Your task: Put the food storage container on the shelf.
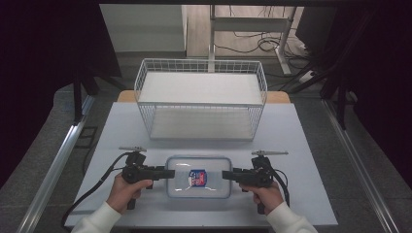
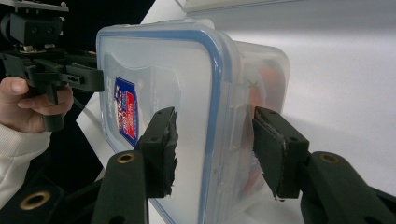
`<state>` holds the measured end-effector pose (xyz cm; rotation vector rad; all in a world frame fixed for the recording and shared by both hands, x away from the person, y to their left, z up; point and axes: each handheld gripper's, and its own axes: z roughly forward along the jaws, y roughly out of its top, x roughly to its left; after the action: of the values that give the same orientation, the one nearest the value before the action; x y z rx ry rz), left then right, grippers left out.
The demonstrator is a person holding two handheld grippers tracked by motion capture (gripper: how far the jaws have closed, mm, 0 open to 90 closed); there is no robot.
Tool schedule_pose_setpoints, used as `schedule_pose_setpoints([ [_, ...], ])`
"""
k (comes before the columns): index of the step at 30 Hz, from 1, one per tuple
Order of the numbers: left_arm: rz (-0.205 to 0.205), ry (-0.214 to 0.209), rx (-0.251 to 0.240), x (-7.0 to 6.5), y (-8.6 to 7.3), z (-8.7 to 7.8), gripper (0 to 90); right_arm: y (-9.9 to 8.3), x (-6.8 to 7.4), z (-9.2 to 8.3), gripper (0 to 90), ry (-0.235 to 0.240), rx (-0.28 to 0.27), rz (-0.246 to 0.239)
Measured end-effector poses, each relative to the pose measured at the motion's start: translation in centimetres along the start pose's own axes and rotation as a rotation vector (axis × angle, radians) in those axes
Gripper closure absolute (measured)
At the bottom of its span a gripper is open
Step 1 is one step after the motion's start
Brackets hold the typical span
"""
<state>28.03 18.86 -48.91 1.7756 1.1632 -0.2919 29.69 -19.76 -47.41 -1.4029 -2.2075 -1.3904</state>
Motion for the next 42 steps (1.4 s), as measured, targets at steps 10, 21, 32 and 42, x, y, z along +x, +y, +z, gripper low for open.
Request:
schedule_pose_setpoints([
  [10,0.026,0.01,-0.013,-0.3,0.7,-0.2,49.6,0.5,0.1,-0.2,50.5,-0.001,-0.013,-0.019],
  [21,0.036,0.018,-0.019,0.0,1.9,-0.3,49.8,1.7,-0.3,0.1,50.5,0.001,-0.027,-0.046],
  [32,0.04,0.019,-0.022,0.5,3.5,0.1,49.8,3.0,-0.9,0.3,50.5,-0.001,-0.036,-0.053],
  [42,0.046,0.023,-0.037,1.8,5.2,0.1,49.8,5.2,-1.6,1.2,50.5,-0.001,-0.033,-0.061],
])
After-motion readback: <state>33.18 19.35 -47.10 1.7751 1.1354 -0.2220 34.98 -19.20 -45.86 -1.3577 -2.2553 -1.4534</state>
